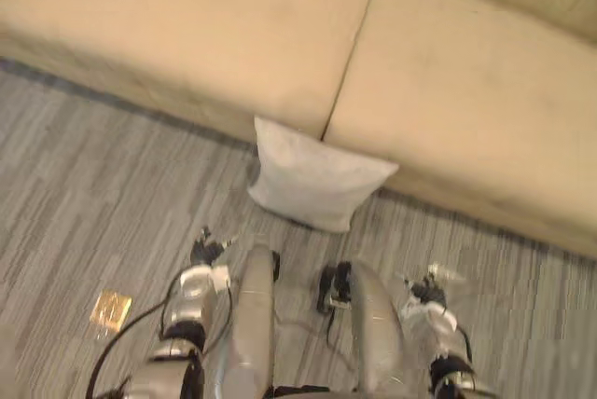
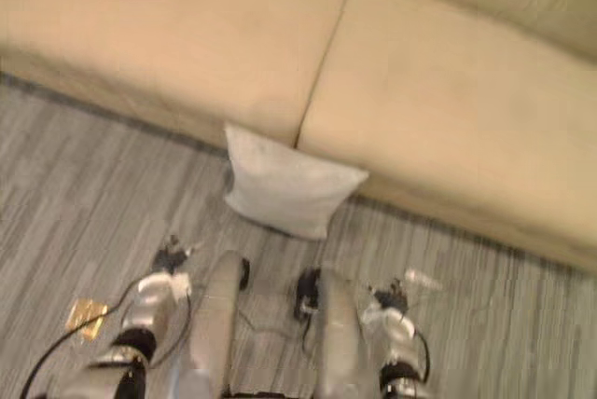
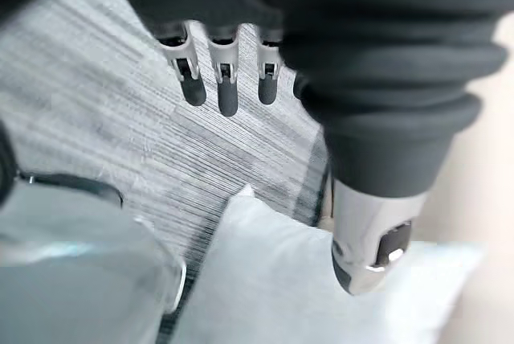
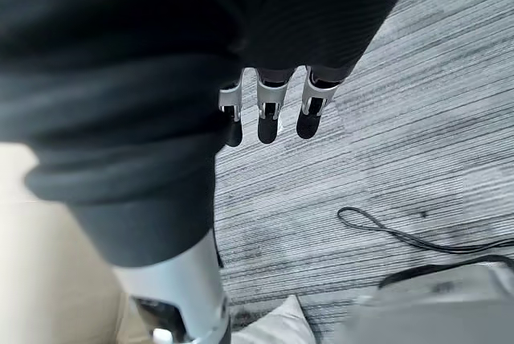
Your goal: Pick up cushions and gather them together orderly.
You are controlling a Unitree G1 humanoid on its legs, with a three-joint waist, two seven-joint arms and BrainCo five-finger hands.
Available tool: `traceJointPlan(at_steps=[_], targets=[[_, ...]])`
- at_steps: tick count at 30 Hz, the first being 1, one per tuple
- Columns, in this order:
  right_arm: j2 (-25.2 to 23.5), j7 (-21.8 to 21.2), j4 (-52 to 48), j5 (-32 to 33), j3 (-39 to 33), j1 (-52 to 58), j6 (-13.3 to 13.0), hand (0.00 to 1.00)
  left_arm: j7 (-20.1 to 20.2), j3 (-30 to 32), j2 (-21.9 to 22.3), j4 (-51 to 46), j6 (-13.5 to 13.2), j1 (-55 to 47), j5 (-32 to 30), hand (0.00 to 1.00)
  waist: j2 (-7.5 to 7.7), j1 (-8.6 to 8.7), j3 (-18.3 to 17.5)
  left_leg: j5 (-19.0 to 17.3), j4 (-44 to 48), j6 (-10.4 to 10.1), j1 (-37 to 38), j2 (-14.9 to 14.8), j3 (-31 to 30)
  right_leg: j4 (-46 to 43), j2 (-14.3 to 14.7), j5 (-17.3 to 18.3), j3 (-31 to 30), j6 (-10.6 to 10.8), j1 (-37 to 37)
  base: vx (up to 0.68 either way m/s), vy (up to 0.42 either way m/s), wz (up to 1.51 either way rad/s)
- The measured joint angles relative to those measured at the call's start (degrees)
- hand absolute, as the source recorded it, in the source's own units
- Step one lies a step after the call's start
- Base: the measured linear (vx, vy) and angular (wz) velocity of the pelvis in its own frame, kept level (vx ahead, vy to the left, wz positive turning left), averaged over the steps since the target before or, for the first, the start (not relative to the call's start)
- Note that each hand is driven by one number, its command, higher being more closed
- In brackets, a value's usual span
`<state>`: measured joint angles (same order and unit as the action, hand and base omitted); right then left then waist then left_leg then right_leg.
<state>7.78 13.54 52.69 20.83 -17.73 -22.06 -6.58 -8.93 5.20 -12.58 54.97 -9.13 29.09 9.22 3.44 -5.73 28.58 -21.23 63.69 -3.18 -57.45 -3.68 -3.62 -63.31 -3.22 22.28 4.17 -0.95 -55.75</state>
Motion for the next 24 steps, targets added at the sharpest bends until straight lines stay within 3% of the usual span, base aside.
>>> traceJointPlan(at_steps=[5, 9, 16, 24], targets=[[2.2, 1.57, 0.09, 1.85, 0.6, -13.94, -0.52, 0.0, -0.33, -3.29, -1.5, -0.01, -0.05, 12.08, -0.23, 0.0, 0.11, 1.29, 3.96, 2.87, 2.0, -0.14, -13.54, 0.0, 1.49, -2.5, -0.01, -3.46, -1.71, 0.56, -14.46, -0.06, 0.014, -0.11], [2.48, 2.96, 0.21, 3.48, 2.39, -22.48, -0.7, 0.0, -1.92, -4.59, -1.26, -0.05, -0.07, 17.61, -0.2, 0.0, -0.14, 2.27, 4.19, 3.18, 4.47, -0.36, -19.29, -0.27, 1.6, -4.53, 0.23, -4.14, -2.11, 0.18, -20.3, 0.02, 0.023, -0.11], [2.17, 4.82, -0.37, 4.1, 3.84, -33.89, -0.95, 0.0, -7.09, -4.61, -1.24, -3.85, -0.03, 25.3, -1.65, 0.0, -0.2, 2.37, 4.21, 3.99, 3.67, -0.77, -23.9, -0.26, 0.98, -4.23, 0.21, -4.24, -1.63, 0.96, -24.87, -0.02, 0.011, 0.02], [-1.68, 9.72, -8.7, 3.85, 7.22, -40.36, -2.1, 0.0, -18.25, -4.6, 1.14, -11.41, 1.81, 28.61, -8.26, 0.0, -0.32, 2.39, 4.33, 5.05, 2.3, -1.76, -25.41, 0.16, 0.07, -3.57, -0.02, -4.88, -0.91, 0.14, -26.27, 0.0, 0.019, 0.04]])
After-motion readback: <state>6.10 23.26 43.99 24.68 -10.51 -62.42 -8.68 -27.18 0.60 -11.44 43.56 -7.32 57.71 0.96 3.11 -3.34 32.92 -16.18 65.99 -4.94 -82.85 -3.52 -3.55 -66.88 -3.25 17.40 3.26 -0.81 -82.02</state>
